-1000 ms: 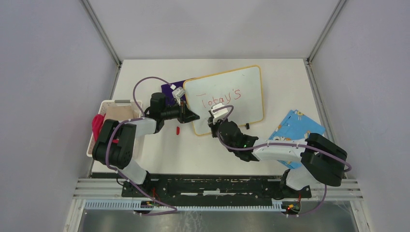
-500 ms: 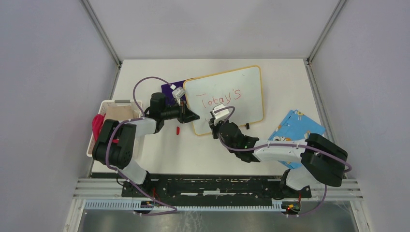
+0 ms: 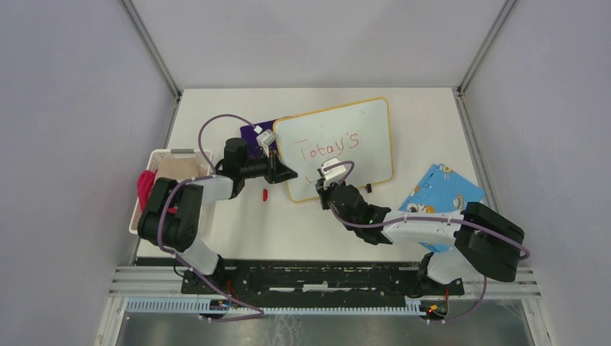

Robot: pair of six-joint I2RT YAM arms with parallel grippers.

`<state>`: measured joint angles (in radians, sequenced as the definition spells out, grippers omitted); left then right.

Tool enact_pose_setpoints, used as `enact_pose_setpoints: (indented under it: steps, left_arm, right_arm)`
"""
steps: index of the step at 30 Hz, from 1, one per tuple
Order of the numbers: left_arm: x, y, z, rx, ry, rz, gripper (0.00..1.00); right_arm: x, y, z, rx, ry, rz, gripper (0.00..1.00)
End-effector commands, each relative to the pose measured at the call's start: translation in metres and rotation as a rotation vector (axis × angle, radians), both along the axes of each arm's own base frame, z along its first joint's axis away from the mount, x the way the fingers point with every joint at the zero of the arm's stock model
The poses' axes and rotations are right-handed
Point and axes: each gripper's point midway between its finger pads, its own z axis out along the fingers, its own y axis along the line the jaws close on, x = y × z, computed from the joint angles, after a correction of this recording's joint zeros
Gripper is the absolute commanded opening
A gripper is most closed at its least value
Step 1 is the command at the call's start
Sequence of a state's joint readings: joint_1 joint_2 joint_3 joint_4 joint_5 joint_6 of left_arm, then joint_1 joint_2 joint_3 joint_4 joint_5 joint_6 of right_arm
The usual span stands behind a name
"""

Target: Write a sentence on the whiteboard

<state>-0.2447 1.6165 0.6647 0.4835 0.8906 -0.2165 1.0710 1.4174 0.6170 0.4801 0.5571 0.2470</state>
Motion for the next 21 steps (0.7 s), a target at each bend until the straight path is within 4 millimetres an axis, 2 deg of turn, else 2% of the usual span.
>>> enact_pose_setpoints:
  steps: [1, 4, 8, 13, 21]
  left_arm:
    - [0.007, 0.019, -0.046, 0.169, 0.042, 0.102, 0.02]
    - [0.006, 0.018, -0.047, 0.169, 0.044, 0.101, 0.02]
    - [0.006, 0.018, -0.047, 0.17, 0.044, 0.1, 0.02]
    - [0.006, 0.018, -0.047, 0.17, 0.044, 0.1, 0.02]
    - [0.006, 0.018, -0.048, 0.172, 0.045, 0.099, 0.02]
  right_arm:
    - [0.002, 0.001, 0.036, 0.104, -0.056, -0.001, 0.0]
    - [0.006, 0.002, 0.053, 0.13, -0.082, -0.004, 0.0]
    - [0.014, 0.003, 0.06, 0.122, -0.088, -0.014, 0.0]
    - [0.021, 0.001, 0.06, 0.118, -0.085, -0.02, 0.0]
    - [0.02, 0.007, 0.055, 0.117, -0.07, 0.006, 0.0]
